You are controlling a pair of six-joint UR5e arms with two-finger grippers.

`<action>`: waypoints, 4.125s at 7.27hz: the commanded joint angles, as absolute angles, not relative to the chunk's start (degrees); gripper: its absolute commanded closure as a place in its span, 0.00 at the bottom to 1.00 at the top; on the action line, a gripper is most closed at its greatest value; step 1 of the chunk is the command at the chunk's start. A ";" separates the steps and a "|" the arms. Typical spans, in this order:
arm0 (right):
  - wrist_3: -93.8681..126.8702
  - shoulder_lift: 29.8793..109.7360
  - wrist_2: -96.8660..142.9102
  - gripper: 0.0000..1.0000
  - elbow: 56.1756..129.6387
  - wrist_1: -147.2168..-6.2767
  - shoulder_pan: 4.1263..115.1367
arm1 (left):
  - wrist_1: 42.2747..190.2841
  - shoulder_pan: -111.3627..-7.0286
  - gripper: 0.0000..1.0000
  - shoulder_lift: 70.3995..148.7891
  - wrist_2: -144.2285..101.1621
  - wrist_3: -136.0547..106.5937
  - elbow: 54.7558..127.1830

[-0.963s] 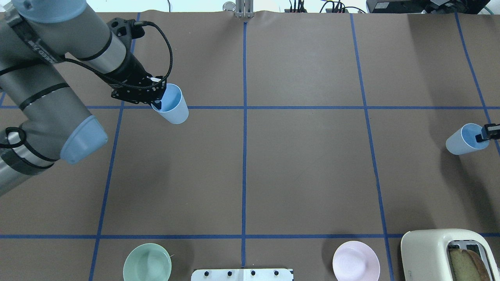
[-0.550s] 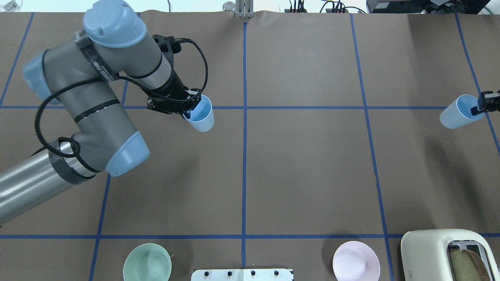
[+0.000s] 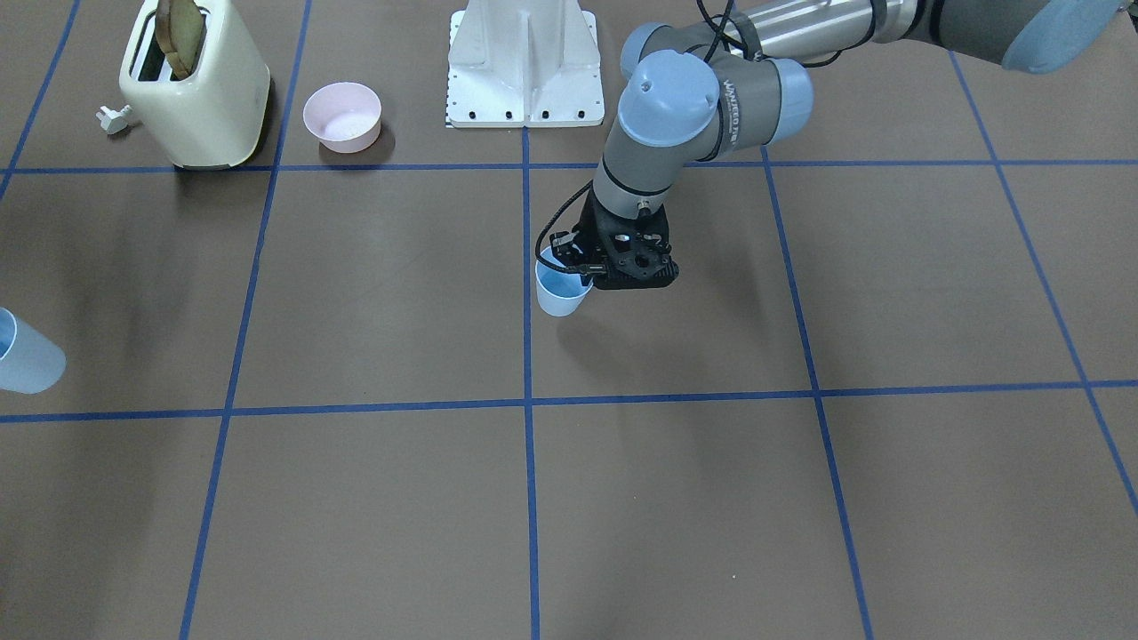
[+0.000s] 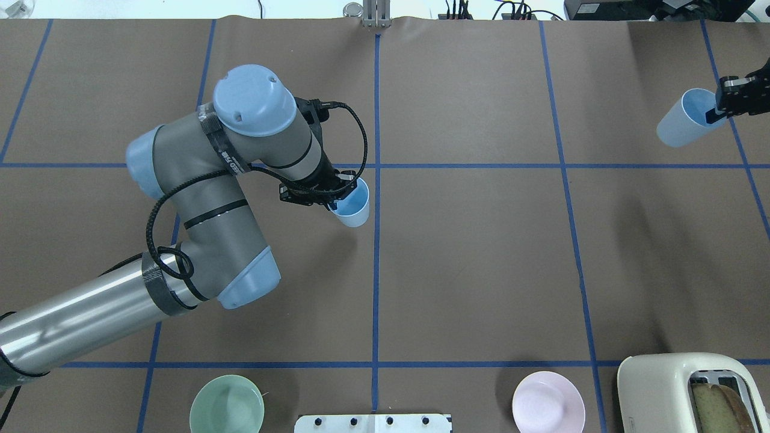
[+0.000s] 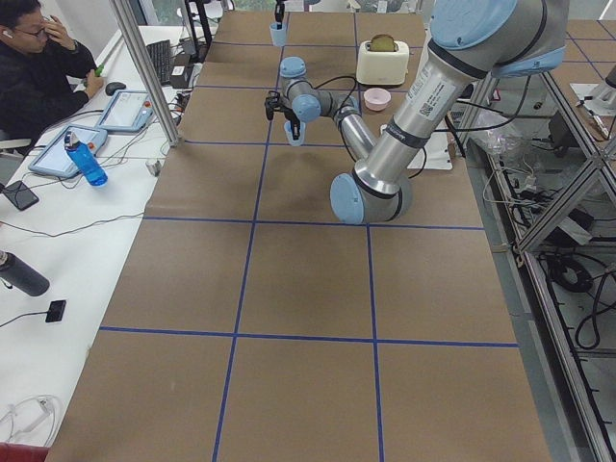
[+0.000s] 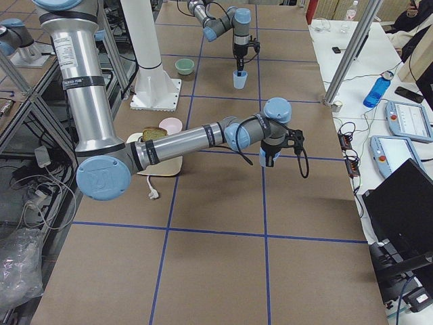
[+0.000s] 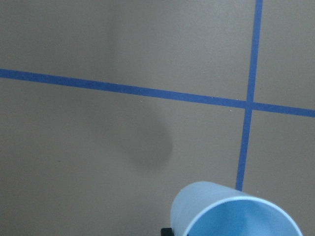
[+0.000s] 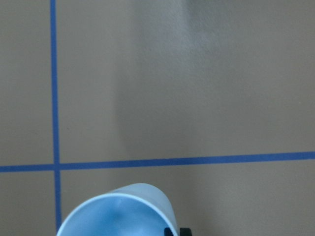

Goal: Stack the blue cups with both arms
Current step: 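Carry the cup with the left gripper to the table center and set it down, then open and withdraw the left gripper while the right gripper lifts its cup, then carry the cup with the right gripper over the cup at center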

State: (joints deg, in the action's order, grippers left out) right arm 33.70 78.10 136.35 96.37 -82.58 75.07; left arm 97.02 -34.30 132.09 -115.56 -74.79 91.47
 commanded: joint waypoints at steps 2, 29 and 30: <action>33.66 75.94 136.32 1.00 96.33 -84.64 75.32 | 97.21 -28.93 1.00 132.45 -111.20 -75.32 90.35; 85.78 51.86 107.94 1.00 117.60 -108.90 35.16 | 111.88 -68.47 0.02 103.62 -134.82 -27.77 91.85; 86.04 50.03 106.62 1.00 115.86 -108.98 34.20 | 111.88 -68.47 0.02 103.62 -134.82 -27.77 91.93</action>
